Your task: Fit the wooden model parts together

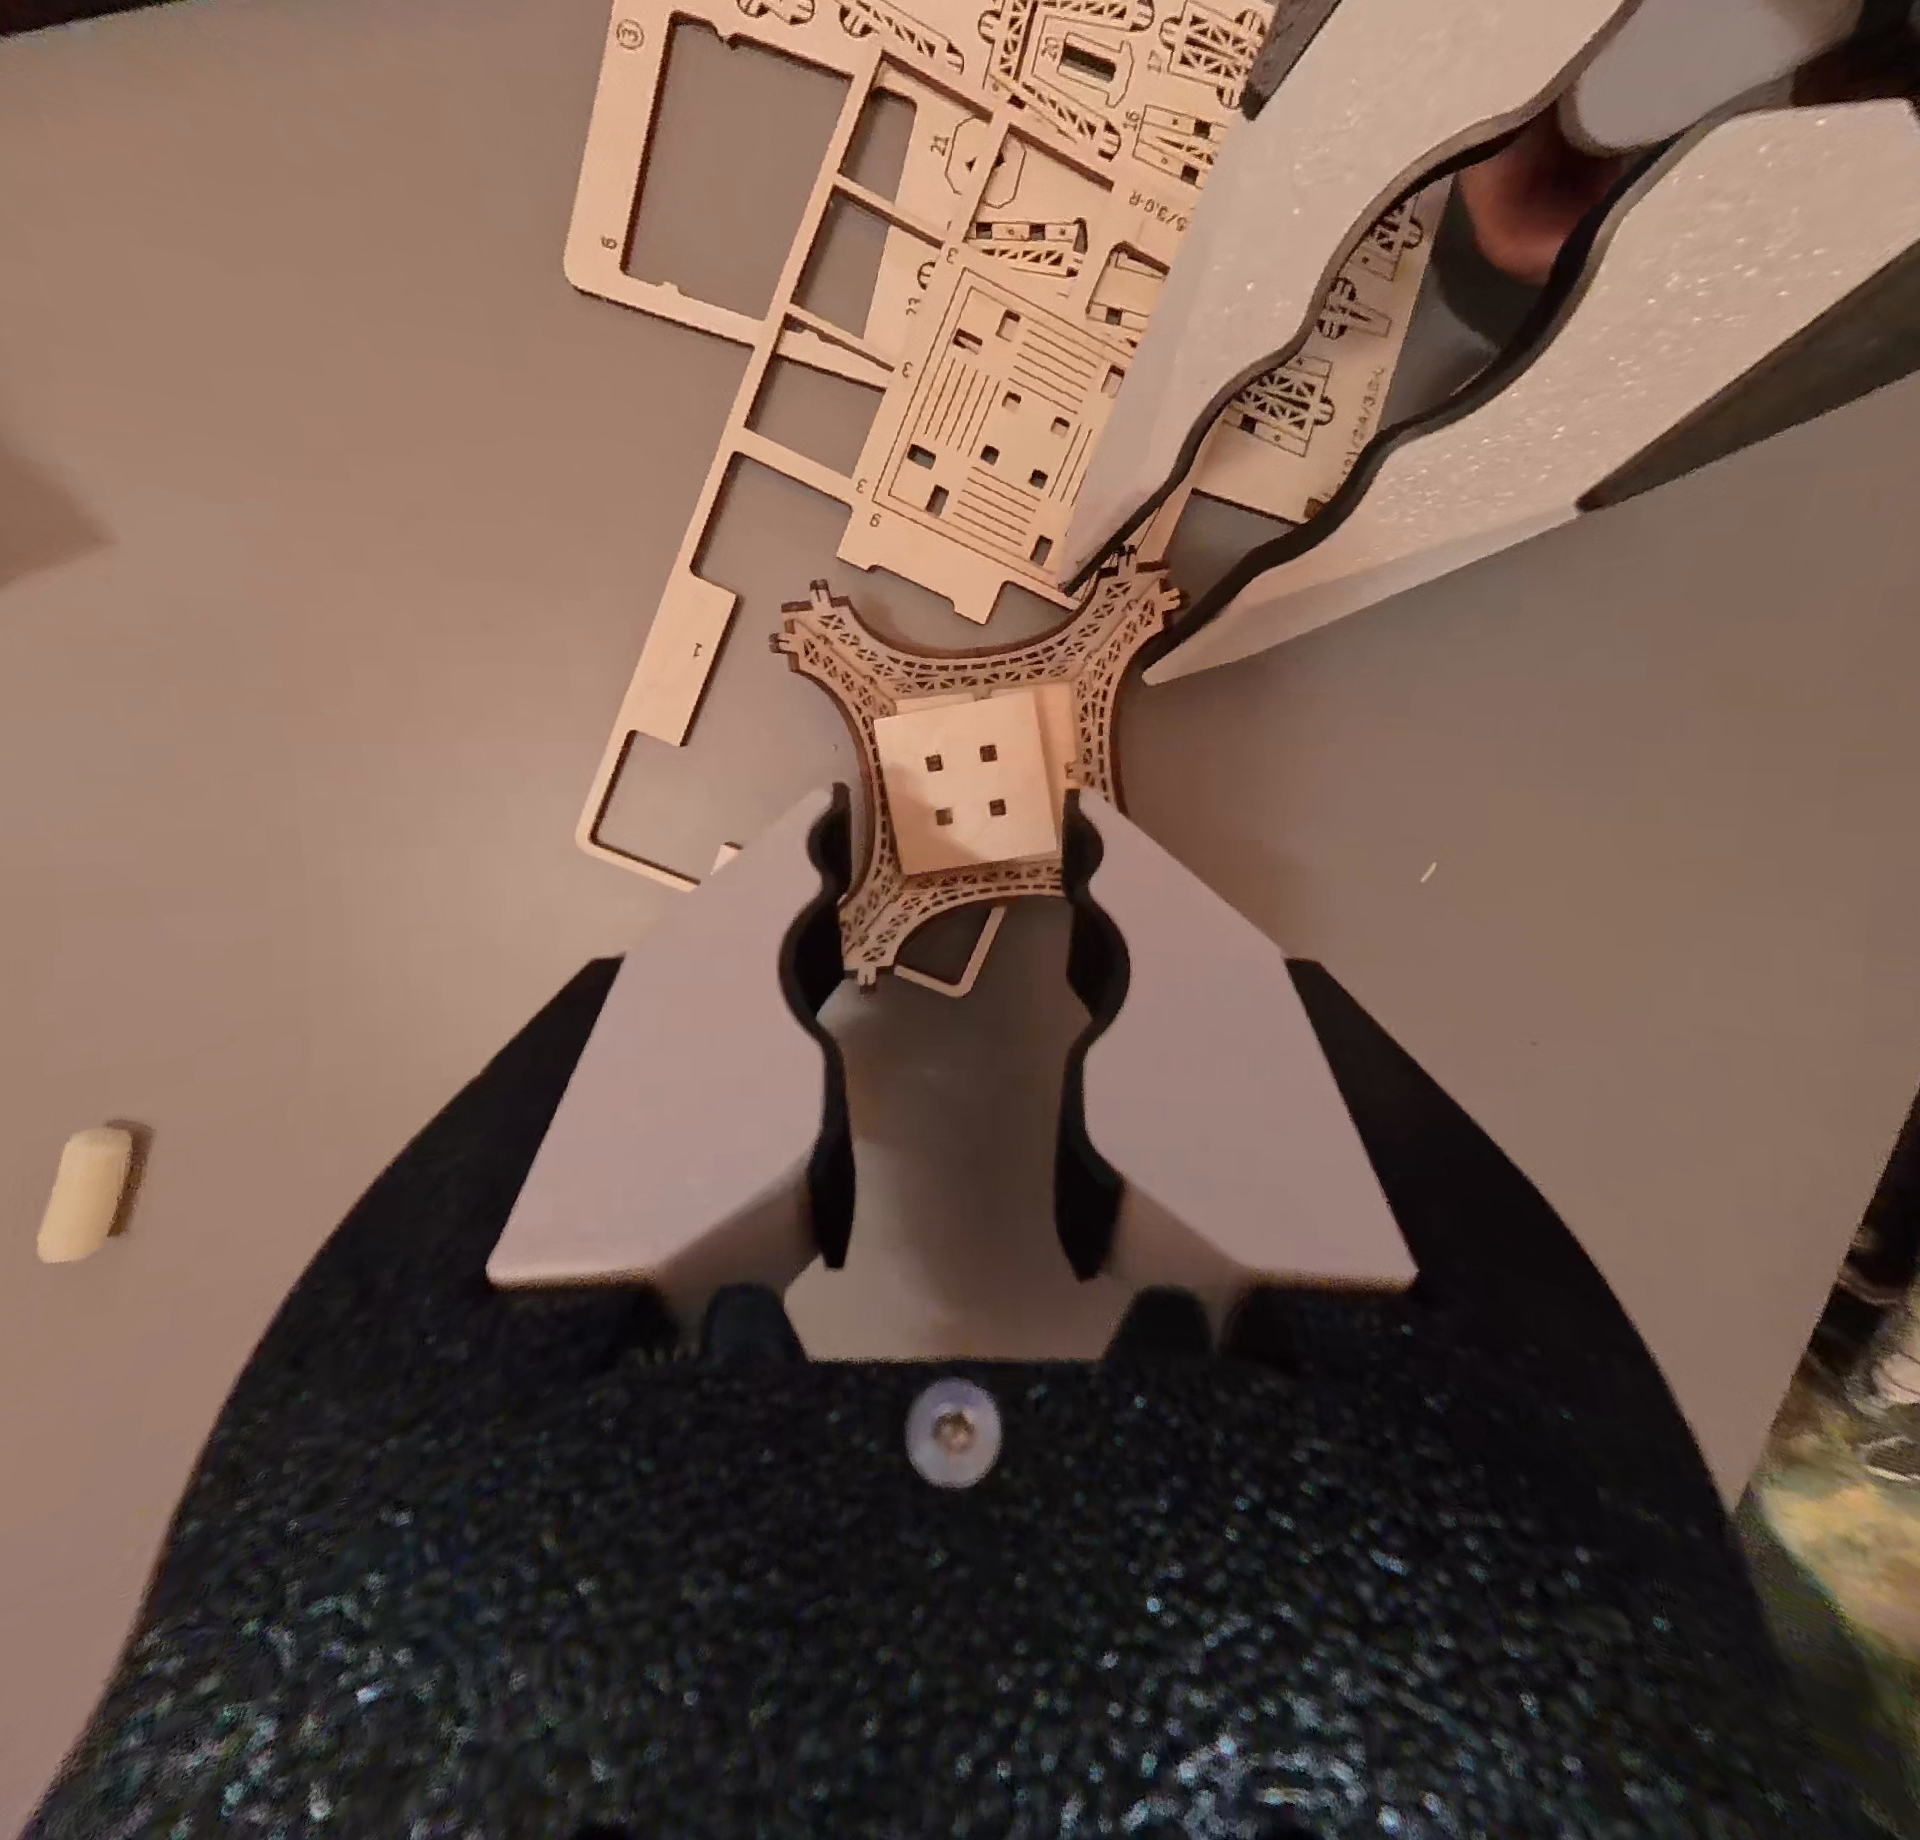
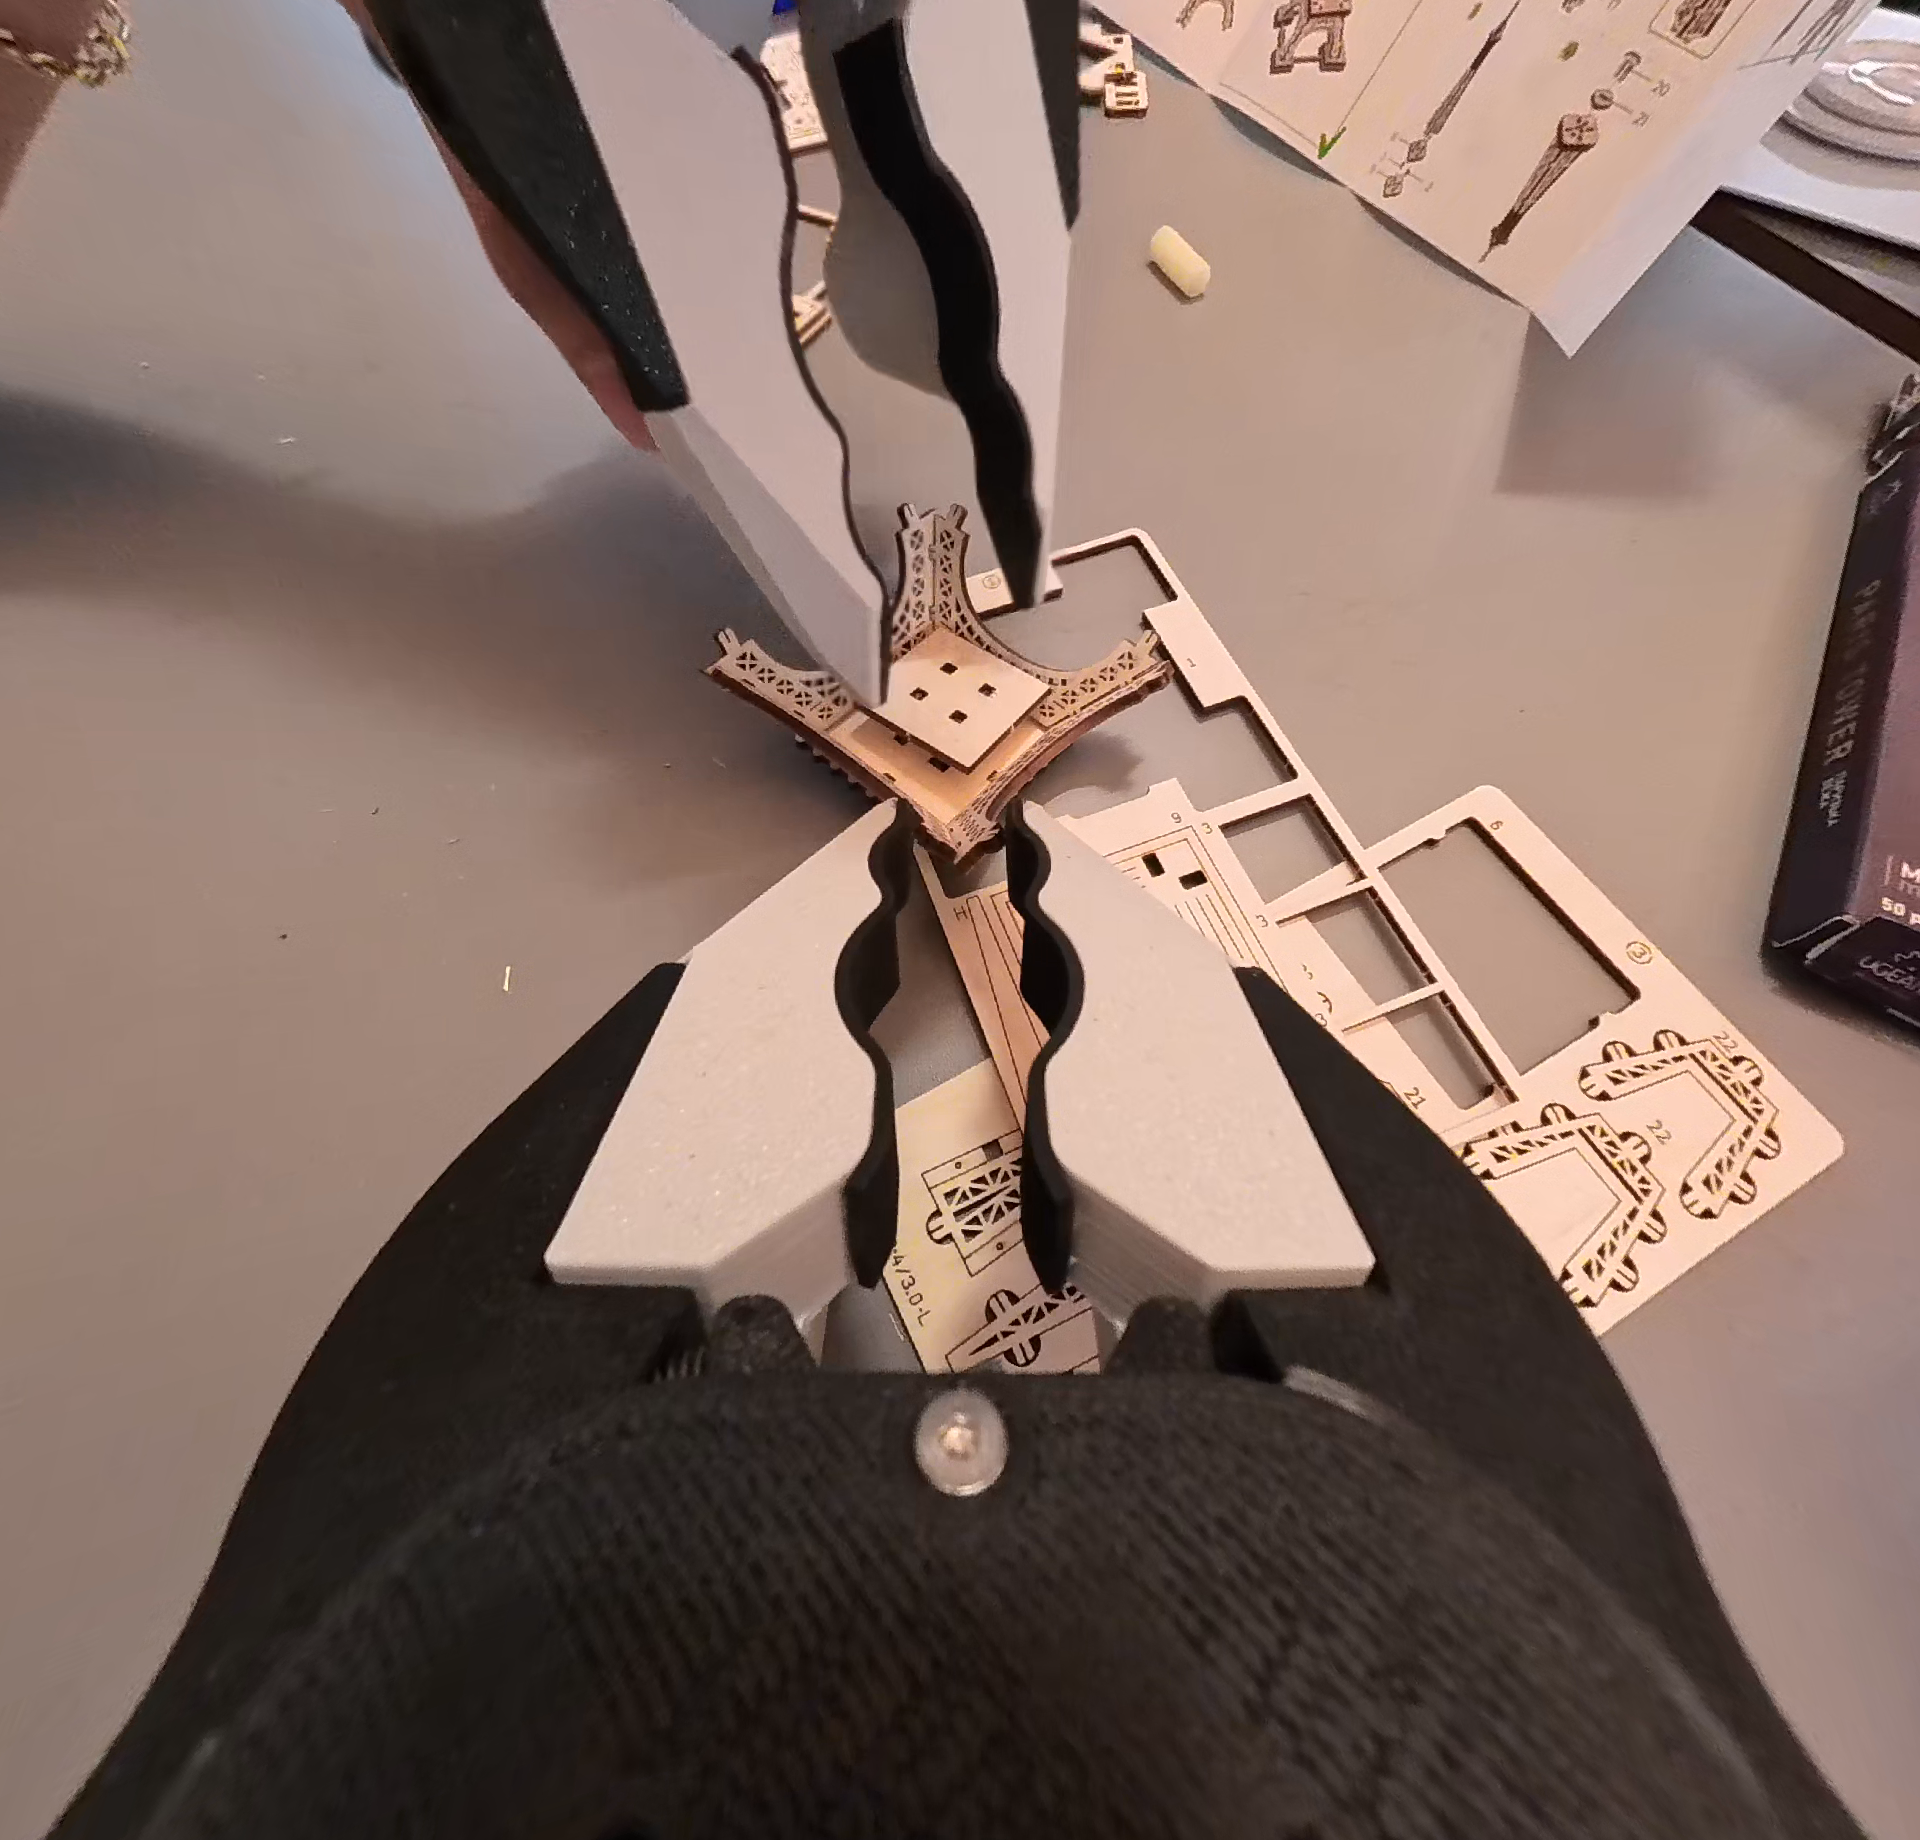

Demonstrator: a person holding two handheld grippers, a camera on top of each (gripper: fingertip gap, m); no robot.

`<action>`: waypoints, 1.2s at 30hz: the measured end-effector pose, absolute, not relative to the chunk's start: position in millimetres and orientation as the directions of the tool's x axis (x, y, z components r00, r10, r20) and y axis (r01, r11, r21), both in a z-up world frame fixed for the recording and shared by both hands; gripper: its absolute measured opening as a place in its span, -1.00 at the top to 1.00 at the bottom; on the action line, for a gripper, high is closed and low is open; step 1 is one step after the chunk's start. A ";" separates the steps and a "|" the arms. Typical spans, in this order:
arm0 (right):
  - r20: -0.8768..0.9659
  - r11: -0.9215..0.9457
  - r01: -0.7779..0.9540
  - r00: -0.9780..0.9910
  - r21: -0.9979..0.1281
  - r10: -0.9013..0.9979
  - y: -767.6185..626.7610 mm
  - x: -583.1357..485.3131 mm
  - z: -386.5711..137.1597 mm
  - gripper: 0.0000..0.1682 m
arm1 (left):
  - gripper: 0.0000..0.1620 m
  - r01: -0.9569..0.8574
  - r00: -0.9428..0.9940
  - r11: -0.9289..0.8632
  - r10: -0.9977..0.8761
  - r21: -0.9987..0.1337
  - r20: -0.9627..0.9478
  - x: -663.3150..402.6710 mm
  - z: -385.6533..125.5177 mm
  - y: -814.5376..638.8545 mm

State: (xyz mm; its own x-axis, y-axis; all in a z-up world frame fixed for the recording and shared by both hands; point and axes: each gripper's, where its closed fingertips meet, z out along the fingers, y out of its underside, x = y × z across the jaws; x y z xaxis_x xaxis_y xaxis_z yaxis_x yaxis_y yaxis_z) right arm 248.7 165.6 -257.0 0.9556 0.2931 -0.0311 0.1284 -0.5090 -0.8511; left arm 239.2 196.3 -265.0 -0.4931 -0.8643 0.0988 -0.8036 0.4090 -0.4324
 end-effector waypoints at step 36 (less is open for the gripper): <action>-0.050 -0.521 0.112 0.957 -0.847 0.286 166.2 250.1 -258.1 0.83 | 0.43 -0.888 -0.373 0.307 -0.916 -0.343 0.145 238.3 -272.8 202.0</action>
